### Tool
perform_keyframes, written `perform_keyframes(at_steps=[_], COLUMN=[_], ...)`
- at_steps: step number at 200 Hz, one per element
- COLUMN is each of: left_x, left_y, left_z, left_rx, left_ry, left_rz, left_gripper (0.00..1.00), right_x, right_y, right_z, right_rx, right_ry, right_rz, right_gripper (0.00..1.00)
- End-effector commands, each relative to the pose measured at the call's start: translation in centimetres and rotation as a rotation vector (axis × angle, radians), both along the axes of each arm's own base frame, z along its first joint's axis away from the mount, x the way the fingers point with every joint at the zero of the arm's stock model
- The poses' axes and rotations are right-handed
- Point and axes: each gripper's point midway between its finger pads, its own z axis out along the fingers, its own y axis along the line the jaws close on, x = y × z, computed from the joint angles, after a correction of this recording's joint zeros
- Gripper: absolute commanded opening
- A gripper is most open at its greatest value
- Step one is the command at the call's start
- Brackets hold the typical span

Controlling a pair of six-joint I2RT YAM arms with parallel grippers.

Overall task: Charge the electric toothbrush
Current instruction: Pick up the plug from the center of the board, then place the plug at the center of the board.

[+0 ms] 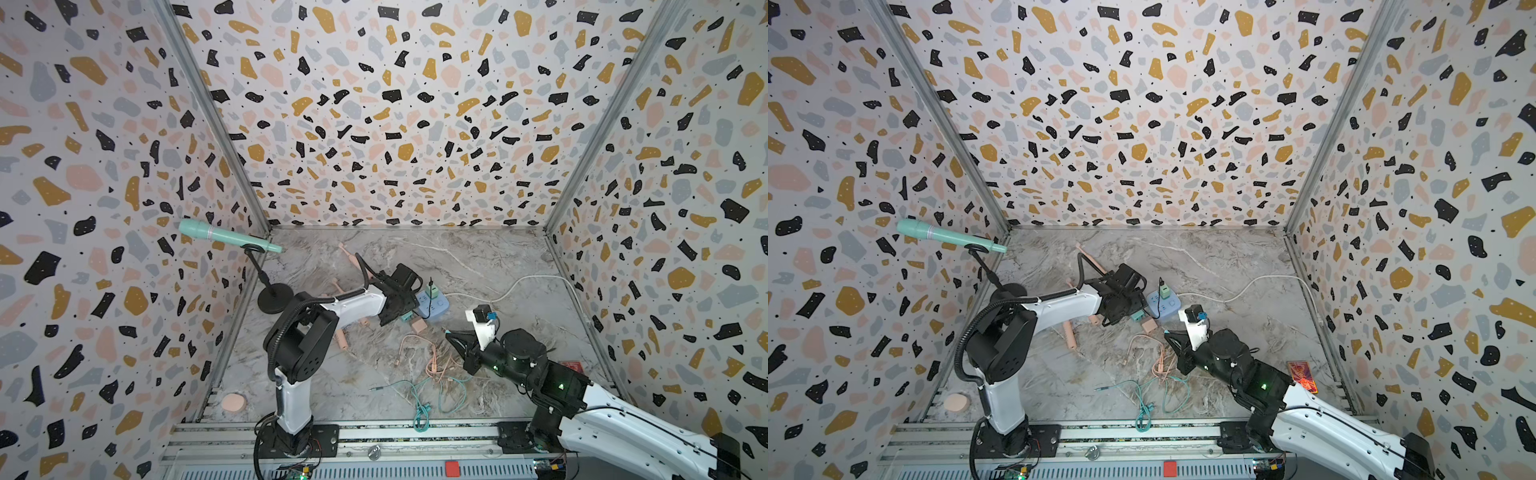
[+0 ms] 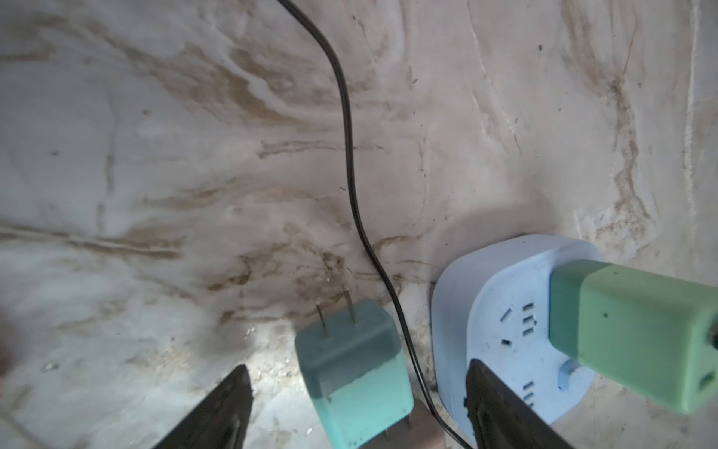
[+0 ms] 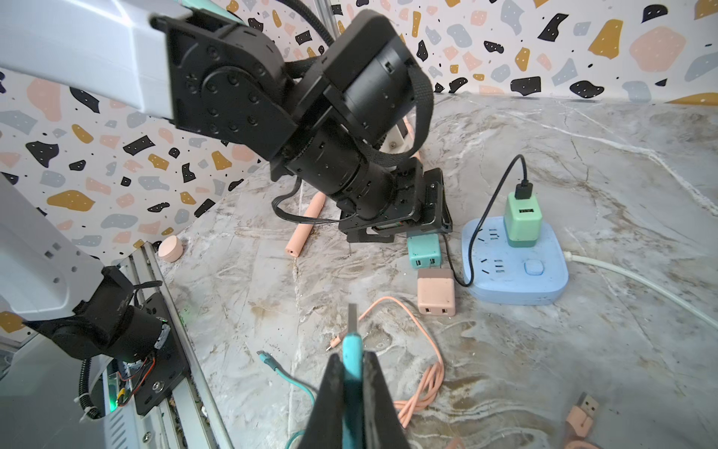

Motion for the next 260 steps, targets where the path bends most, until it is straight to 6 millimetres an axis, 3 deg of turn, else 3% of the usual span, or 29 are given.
perform_keyframes(at_steps=[1, 57, 120, 152, 201, 260], left_x=[0.3, 0.3, -0.2, -0.5, -2.1, -6.5], left_y=[0.0, 0.0, 0.1, 0.3, 2.0, 5.4], left_z=[-0.4, -1.1, -1.8, -1.5, 0.0, 0.4], left_rx=[0.060, 0.088, 0.097, 0.096, 0.118, 0.126], left_ry=[0.021, 0.042, 0.063, 0.060, 0.054, 0.079], left_rz=[-0.034, -0.054, -0.072, -0.080, -0.088, -0.066], left_gripper=[0.76, 0.56, 0.51, 0.42, 0.41, 0.38], right_x=[-0.2, -0.5, -0.7, -0.6, -0.8, -1.2], right_y=[0.0, 0.1, 0.2, 0.2, 0.5, 1.1], right_z=[1.0, 1.2, 1.3, 1.3, 1.2, 1.2], right_rx=[0.014, 0.021, 0.023, 0.024, 0.019, 0.018], right_ry=[-0.021, -0.028, -0.025, -0.025, -0.019, -0.013], right_rz=[0.007, 0.023, 0.029, 0.027, 0.046, 0.067], right_gripper=[0.00, 0.00, 0.00, 0.00, 0.00, 0.00])
